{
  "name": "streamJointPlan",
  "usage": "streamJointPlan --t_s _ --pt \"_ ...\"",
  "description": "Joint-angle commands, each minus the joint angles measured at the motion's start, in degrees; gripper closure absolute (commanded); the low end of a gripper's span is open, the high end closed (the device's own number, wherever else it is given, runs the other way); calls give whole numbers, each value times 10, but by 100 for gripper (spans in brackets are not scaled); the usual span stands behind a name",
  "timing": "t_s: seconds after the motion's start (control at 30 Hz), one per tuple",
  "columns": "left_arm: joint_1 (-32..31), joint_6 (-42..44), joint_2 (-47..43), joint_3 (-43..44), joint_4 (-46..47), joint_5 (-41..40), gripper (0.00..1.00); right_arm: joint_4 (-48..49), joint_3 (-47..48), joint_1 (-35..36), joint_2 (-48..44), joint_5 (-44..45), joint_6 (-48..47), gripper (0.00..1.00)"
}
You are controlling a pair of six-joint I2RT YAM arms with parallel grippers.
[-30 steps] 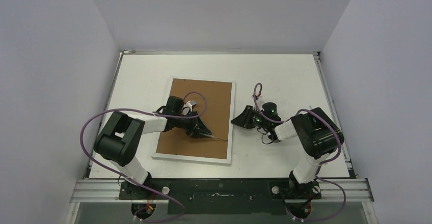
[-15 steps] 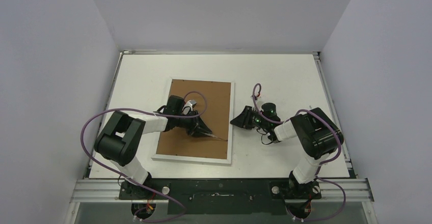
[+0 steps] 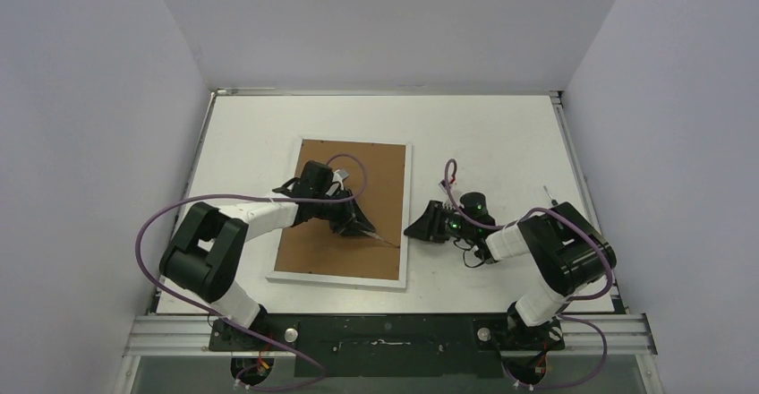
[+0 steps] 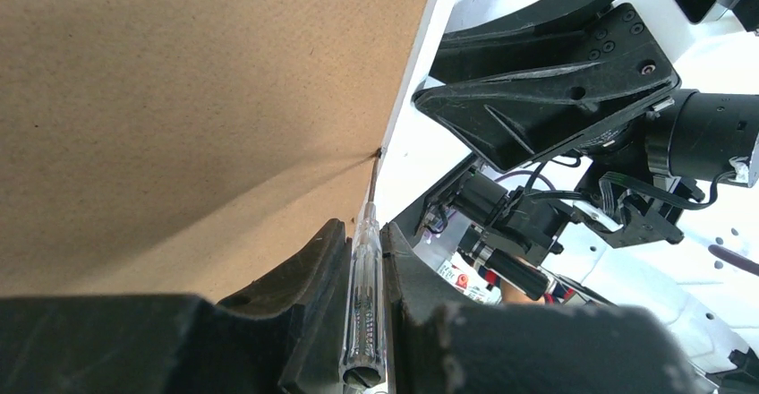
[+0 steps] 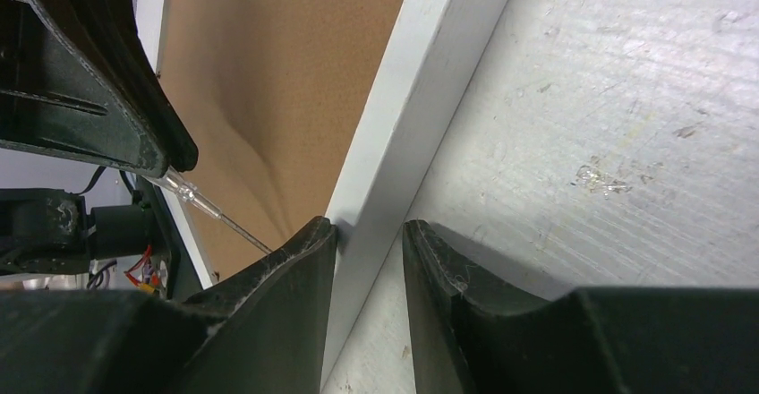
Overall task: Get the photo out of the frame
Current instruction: Release the photo frame item from the photo frame.
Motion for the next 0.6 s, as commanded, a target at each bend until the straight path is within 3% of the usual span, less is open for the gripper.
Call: streamJointPlan --t_s 0.0,0.23,0.57 --pt "-14 18 -15 22 -32 -42 100 -25 5 14 -16 -15 -21 66" --pt "-35 9 -16 41 -36 -52 100 -54 22 40 -10 -6 -32 68" --pt "-79 1 -14 87 -59 -74 100 -65 28 67 -6 12 -26 81"
